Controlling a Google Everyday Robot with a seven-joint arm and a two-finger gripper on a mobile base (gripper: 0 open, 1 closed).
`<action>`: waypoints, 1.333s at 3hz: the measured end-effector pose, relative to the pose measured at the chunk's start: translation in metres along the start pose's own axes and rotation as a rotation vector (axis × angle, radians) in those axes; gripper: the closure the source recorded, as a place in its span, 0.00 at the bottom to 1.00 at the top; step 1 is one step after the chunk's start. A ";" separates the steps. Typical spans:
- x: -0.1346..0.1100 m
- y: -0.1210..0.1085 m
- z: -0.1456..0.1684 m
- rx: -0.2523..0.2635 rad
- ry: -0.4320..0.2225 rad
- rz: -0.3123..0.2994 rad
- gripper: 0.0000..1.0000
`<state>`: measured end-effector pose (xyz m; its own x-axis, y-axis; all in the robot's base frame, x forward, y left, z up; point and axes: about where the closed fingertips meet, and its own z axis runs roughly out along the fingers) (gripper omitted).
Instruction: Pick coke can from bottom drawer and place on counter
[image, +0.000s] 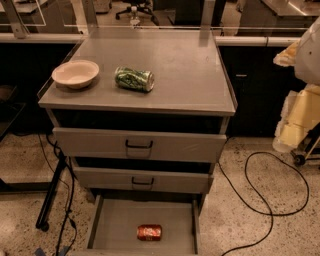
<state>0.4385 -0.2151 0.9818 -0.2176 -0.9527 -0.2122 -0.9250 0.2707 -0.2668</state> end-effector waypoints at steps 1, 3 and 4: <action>0.000 0.000 0.000 0.000 0.000 0.000 0.00; -0.005 0.037 0.071 -0.042 0.045 -0.028 0.00; -0.005 0.037 0.071 -0.042 0.045 -0.028 0.00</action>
Offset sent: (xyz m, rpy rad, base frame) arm -0.0021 0.0182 -0.0544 -0.0405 0.0232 0.0177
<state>0.4274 -0.1906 0.9066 -0.2039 -0.9654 -0.1627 -0.9431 0.2383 -0.2318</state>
